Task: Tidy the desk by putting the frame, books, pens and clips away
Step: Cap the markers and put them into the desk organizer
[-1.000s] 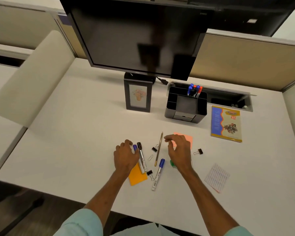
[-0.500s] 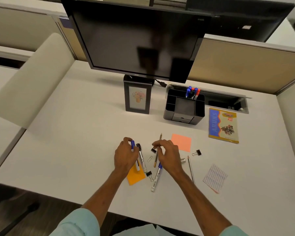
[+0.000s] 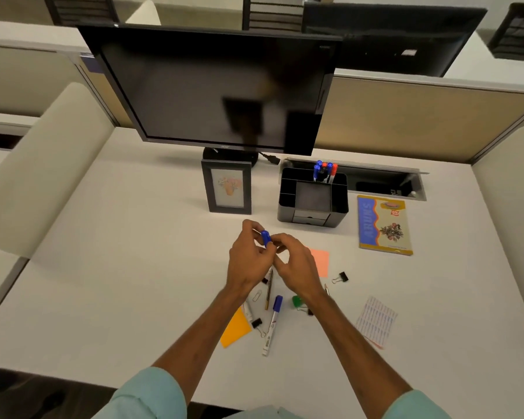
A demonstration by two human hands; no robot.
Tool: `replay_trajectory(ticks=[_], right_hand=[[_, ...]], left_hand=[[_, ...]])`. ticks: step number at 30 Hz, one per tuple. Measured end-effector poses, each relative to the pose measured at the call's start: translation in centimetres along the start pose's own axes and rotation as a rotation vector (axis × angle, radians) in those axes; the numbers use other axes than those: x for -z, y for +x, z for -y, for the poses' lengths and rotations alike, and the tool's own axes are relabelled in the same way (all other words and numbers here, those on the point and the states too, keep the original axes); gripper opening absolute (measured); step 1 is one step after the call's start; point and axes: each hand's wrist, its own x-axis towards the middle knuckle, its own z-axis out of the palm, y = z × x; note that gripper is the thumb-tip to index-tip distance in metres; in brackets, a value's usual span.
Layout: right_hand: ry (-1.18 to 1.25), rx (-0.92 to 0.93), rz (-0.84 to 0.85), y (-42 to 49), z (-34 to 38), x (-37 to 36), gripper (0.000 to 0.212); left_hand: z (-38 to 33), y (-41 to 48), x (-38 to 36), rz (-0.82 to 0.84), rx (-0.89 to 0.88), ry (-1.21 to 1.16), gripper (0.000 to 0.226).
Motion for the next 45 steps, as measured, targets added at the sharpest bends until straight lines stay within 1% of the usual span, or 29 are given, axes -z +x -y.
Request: replay_trajectory(ticks=[3, 5, 8, 11, 13, 16, 19, 22, 27, 32, 38, 42, 45], right_hand=[[0.024, 0.006, -0.069, 0.7, -1.0, 2.3, 0.022], [0.044, -0.01, -0.138, 1.5, -1.7, 4.3, 0.022], [0.067, -0.061, -0.322, 3.5, -2.6, 7.9, 0.022], [0.071, -0.057, -0.498, 6.3, -2.8, 11.8, 0.021], [0.076, -0.015, -0.591, 8.4, -2.7, 14.1, 0.021], [0.098, 0.013, -0.661, 11.7, -2.5, 16.3, 0.024], [0.066, 0.004, -0.655, 14.7, -2.7, 16.7, 0.025], [0.018, -0.003, -0.603, 16.7, -3.4, 15.7, 0.022], [-0.208, -0.097, -0.547, 18.1, -5.9, 13.2, 0.019], [-0.318, -0.195, -0.498, 18.3, -7.6, 12.0, 0.021], [-0.289, -0.219, -0.503, 17.6, -8.0, 12.2, 0.022], [-0.241, -0.21, -0.587, 15.6, -7.3, 12.6, 0.023], [-0.166, -0.183, -0.642, 12.9, -6.9, 12.0, 0.015]], left_hand=[[-1.0, 0.6, -1.7, 0.052, -0.081, -0.007, 0.027], [-1.5, 0.9, -2.7, 0.082, -0.128, 0.027, 0.023], [-1.3, 1.8, -3.9, 0.102, -0.225, 0.192, 0.031], [-0.4, 2.6, -4.7, 0.153, -0.34, 0.349, 0.035], [0.2, 3.0, -5.2, 0.206, -0.364, 0.403, 0.039], [1.1, 3.4, -5.9, 0.269, -0.356, 0.461, 0.042], [2.1, 3.6, -6.3, 0.288, -0.323, 0.49, 0.042], [3.0, 3.9, -6.1, 0.292, -0.291, 0.49, 0.042], [4.0, 4.8, -5.6, 0.281, -0.261, 0.484, 0.041], [4.2, 5.3, -5.8, 0.284, -0.263, 0.493, 0.041], [3.9, 5.2, -5.7, 0.288, -0.244, 0.476, 0.04], [3.7, 4.8, -4.7, 0.259, -0.211, 0.462, 0.038], [3.9, 4.2, -3.4, 0.23, -0.19, 0.471, 0.034]])
